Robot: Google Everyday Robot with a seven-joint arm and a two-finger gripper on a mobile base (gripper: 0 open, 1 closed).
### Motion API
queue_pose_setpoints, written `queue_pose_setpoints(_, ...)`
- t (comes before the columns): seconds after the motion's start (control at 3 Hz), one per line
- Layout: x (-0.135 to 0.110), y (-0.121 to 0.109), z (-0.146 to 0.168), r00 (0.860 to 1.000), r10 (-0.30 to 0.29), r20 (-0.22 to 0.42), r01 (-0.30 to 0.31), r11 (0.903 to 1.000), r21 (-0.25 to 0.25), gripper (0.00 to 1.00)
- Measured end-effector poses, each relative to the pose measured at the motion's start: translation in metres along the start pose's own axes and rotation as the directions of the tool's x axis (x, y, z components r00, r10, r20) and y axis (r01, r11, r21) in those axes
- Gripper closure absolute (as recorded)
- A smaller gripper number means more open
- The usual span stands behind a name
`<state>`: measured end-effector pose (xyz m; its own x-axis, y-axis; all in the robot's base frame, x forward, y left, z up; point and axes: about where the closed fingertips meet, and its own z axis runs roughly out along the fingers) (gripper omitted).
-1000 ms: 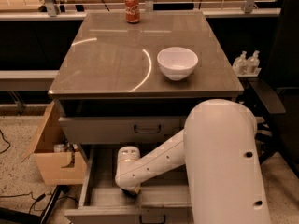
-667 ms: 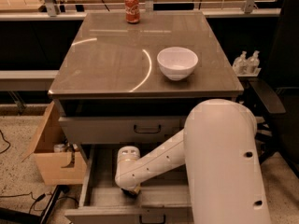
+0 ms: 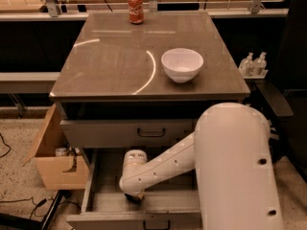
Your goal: Pick rxbar blueberry from middle drawer and place on counter
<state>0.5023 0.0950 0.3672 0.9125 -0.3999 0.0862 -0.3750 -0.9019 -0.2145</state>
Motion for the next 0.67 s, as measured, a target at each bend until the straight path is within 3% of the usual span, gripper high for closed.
queue_pose_setpoints(0.67,0.015,0.035,-0.11,0.998,-0.041,-0.056,0.042,0.999,0.017,1.0)
